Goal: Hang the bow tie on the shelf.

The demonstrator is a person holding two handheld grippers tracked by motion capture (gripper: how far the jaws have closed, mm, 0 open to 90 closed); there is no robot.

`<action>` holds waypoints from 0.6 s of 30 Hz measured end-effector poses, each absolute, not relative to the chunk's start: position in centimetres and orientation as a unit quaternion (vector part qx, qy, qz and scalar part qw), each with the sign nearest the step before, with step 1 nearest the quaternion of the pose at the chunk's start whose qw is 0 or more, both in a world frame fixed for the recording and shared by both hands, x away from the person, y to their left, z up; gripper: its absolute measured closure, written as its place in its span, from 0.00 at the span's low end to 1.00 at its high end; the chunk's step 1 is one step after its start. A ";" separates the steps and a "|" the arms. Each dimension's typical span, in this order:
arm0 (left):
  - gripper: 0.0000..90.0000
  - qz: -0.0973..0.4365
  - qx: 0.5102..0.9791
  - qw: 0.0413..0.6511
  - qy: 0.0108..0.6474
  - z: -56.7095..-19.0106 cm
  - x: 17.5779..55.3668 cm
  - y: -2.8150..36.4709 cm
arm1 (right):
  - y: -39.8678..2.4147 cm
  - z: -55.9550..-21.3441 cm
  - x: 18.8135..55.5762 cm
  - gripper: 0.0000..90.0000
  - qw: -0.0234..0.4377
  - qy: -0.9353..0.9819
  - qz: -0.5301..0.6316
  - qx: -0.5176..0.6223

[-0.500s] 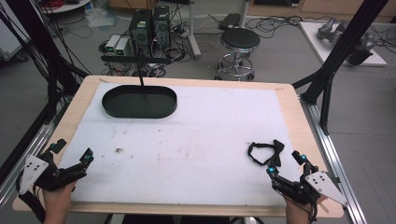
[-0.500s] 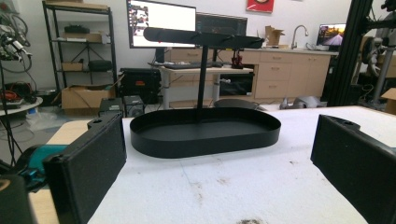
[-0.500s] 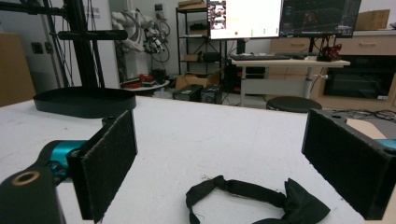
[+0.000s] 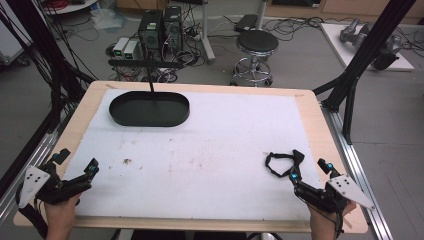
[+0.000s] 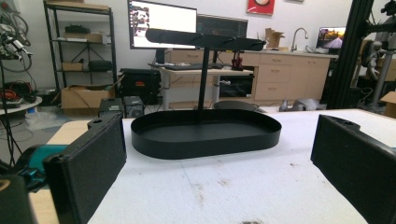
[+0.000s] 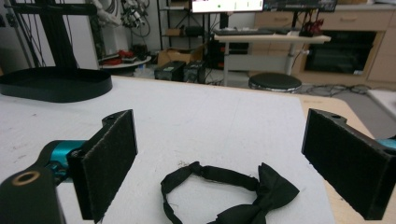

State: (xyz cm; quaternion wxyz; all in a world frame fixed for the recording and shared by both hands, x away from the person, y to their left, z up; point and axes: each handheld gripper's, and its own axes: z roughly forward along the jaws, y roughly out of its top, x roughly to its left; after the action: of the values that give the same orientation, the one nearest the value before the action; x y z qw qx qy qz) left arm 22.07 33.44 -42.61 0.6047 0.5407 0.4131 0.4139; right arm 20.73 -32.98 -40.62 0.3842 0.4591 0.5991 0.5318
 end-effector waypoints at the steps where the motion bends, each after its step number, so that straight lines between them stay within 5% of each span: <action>1: 0.04 0.414 0.541 0.605 0.413 -42.6 22.1 33.5 | -33.0 -40.5 20.9 0.11 0.380 0.601 0.532 0.460; 4: 0.04 0.412 0.544 0.603 0.413 -42.6 22.1 33.4 | -32.7 -40.6 21.7 0.19 0.352 0.621 0.537 0.450; 18: 0.04 0.401 0.548 0.607 0.413 -42.8 22.3 33.2 | -28.7 -43.4 27.0 0.28 0.255 0.753 0.448 0.409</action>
State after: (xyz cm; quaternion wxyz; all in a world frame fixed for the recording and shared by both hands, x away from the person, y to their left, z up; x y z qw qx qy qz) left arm 22.31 33.16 -42.80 0.6069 0.5479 0.4135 0.4006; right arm 26.96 -28.73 -43.40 0.2547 0.4088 0.7532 0.4479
